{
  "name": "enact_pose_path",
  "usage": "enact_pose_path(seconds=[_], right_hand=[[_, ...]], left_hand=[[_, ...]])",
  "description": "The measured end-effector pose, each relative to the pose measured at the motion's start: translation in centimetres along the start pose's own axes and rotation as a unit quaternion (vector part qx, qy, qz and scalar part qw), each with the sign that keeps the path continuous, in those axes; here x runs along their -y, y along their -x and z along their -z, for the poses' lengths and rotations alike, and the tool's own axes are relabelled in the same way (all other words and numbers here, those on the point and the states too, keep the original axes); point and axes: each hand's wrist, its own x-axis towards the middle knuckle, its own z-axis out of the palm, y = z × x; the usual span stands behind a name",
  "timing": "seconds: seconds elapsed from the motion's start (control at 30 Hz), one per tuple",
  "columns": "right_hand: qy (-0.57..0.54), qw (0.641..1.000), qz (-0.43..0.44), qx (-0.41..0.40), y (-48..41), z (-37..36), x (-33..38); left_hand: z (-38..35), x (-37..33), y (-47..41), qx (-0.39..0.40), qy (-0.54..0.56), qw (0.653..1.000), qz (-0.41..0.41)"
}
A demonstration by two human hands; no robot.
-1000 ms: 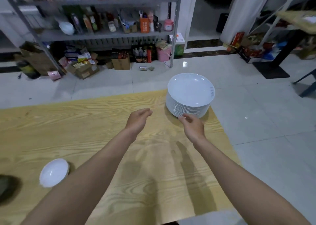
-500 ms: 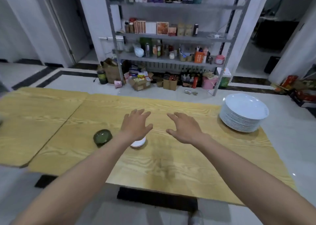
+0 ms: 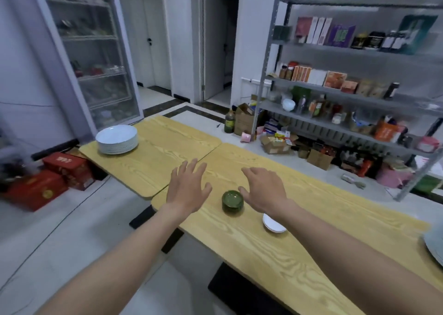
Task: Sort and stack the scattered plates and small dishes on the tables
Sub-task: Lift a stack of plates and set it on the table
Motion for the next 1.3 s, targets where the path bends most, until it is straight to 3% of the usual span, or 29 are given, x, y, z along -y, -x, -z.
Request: enact_pose_path(seconds=[0.23,0.67,1.0,1.3], right_hand=[[0.018,0.996,0.087,0.031,-7.4,-2.7,5.1],[-0.001,0.985,0.166,0.055,-25.8,-7.5,12.1],[-0.007,0.974,0.218,0.058,-34.9,-9.5,19.7],[-0.019,0.98,0.187,0.065,-39.9,-11.8,29.5]], left_hand=[[-0.3,7.5,-1.2,0.0,-0.023,0.995,0.099],[-0.9,18.6,-11.5,0.017,-0.071,0.978,0.194],[-0.4,27.9,-15.9,0.006,-0.105,0.969,0.222],[0.3,39.9,-18.6,0.019,-0.073,0.978,0.194]])
